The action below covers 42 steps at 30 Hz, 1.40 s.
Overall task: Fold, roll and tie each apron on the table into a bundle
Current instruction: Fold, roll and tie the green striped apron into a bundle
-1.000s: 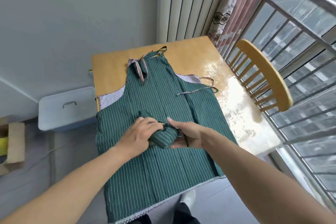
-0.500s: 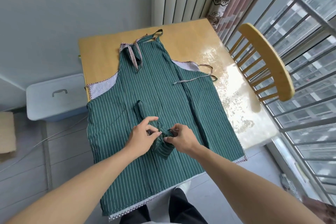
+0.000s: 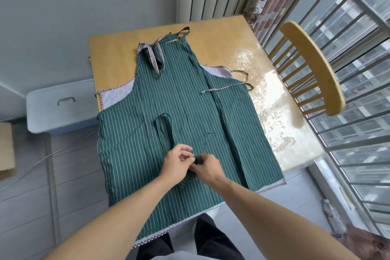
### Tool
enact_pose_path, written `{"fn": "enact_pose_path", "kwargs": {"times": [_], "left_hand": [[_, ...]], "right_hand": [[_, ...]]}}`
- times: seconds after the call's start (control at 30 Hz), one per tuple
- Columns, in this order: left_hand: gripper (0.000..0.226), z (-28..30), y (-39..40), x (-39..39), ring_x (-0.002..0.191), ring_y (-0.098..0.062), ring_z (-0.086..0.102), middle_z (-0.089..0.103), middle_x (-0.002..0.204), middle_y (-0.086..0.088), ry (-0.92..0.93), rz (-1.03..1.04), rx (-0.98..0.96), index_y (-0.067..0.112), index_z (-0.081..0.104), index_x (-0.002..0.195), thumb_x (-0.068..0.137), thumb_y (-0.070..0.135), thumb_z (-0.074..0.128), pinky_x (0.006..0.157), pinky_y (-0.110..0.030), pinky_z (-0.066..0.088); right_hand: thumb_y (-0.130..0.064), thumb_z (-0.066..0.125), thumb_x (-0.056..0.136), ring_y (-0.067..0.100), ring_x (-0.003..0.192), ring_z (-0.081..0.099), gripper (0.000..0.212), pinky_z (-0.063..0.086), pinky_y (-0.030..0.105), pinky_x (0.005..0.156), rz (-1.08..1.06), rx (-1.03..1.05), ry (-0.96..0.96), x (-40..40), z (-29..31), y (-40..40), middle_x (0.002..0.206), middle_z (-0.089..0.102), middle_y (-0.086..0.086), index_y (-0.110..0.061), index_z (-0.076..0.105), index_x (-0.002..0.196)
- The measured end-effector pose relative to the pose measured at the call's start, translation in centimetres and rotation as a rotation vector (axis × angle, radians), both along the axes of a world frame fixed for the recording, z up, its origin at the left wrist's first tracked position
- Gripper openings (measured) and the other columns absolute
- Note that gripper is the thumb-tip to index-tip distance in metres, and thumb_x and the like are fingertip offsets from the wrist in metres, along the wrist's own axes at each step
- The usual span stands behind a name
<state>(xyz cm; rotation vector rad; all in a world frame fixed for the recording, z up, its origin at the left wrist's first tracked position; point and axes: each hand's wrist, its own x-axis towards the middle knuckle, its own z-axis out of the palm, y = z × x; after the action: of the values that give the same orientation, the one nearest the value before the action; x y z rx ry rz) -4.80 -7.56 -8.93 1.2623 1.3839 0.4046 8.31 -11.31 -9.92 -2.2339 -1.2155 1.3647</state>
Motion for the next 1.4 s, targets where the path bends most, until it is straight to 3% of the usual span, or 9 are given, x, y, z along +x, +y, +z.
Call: {"fn": "enact_pose_path", "kwargs": {"times": [0.13,0.27,0.4,0.6,0.67,0.77,0.97,1.27,1.4], "left_hand": [[0.019,-1.6,0.2,0.4,0.092,-0.010,0.067,0.070,0.097,0.004,-0.006,0.016,0.020,0.023,0.068,0.106,0.093,0.008,0.069,0.087,-0.023,0.055],[0.020,-2.7,0.0,-0.1,0.094,-0.010,0.064,0.068,0.100,0.003,-0.005,-0.049,0.038,0.024,0.069,0.106,0.095,0.008,0.066,0.085,-0.015,0.050],[0.023,-3.1,-0.9,0.3,0.094,-0.002,0.061,0.064,0.103,0.011,0.034,-0.182,0.125,0.026,0.071,0.108,0.096,0.008,0.065,0.084,-0.014,0.049],[0.012,-3.2,-1.1,0.6,0.082,-0.001,0.061,0.066,0.097,0.012,0.046,-0.112,0.136,0.024,0.075,0.105,0.098,0.024,0.065,0.069,-0.011,0.042],[0.021,-3.4,-1.4,0.5,0.090,0.006,0.060,0.067,0.102,0.015,0.043,-0.115,0.180,0.021,0.075,0.116,0.099,0.026,0.063,0.076,-0.003,0.039],[0.025,-3.1,-1.6,0.2,0.093,0.011,0.059,0.066,0.106,0.018,0.049,-0.135,0.185,0.022,0.073,0.120,0.101,0.029,0.059,0.078,-0.001,0.037],[0.031,-2.6,-2.6,-0.5,0.081,0.006,0.059,0.061,0.107,0.013,0.091,-0.154,0.264,0.017,0.072,0.122,0.105,0.031,0.050,0.081,-0.019,0.049],[0.033,-2.4,-2.8,-2.1,0.088,-0.008,0.062,0.069,0.123,0.003,0.205,0.006,0.262,0.005,0.075,0.113,0.105,0.027,0.051,0.084,-0.023,0.052],[0.026,-1.8,-2.5,-2.6,0.053,-0.006,0.046,0.058,0.068,0.003,0.224,0.016,0.174,0.021,0.062,0.101,0.109,0.027,0.038,0.045,-0.016,0.032]], "right_hand": [[-0.034,0.066,0.099,0.019,0.056,0.064,0.019,0.061,0.037,0.060,-0.053,0.010,0.049,1.1,-0.6,-0.9,0.073,0.074,0.008,-0.021,0.078,0.094],[-0.046,0.056,0.101,0.020,0.058,0.058,0.039,0.044,0.036,0.052,0.291,0.161,-0.349,2.7,0.2,-1.6,0.063,0.063,-0.003,-0.021,0.061,0.072],[-0.050,0.048,0.104,0.015,0.075,0.067,0.032,0.052,0.033,0.061,0.492,0.345,-0.478,3.4,1.3,-0.9,0.091,0.070,-0.009,-0.031,0.074,0.104],[-0.030,0.049,0.107,0.010,0.080,0.065,0.022,0.057,0.038,0.072,0.381,0.387,-0.166,3.6,0.6,0.1,0.097,0.071,-0.005,-0.019,0.068,0.105],[-0.014,0.047,0.105,0.010,0.101,0.066,0.024,0.057,0.035,0.088,0.289,0.350,-0.126,4.5,0.4,0.3,0.116,0.069,0.000,-0.017,0.062,0.123],[-0.011,0.053,0.099,0.018,0.129,0.047,0.040,0.041,0.037,0.112,0.606,0.136,-0.362,5.7,-0.1,0.8,0.139,0.056,-0.003,-0.022,0.058,0.137],[-0.032,0.057,0.102,0.019,0.066,0.065,0.022,0.048,0.032,0.061,0.585,0.094,-0.289,5.3,1.7,2.3,0.076,0.072,-0.005,-0.026,0.070,0.085],[-0.029,0.056,0.105,0.017,0.066,0.057,0.025,0.045,0.027,0.050,0.430,-0.081,0.090,3.9,4.3,1.5,0.093,0.078,0.003,-0.018,0.075,0.115],[-0.023,0.056,0.104,0.012,0.054,0.051,0.023,0.045,0.024,0.047,0.492,-0.059,0.060,1.2,3.8,0.7,0.091,0.075,-0.001,-0.013,0.075,0.112]]}}
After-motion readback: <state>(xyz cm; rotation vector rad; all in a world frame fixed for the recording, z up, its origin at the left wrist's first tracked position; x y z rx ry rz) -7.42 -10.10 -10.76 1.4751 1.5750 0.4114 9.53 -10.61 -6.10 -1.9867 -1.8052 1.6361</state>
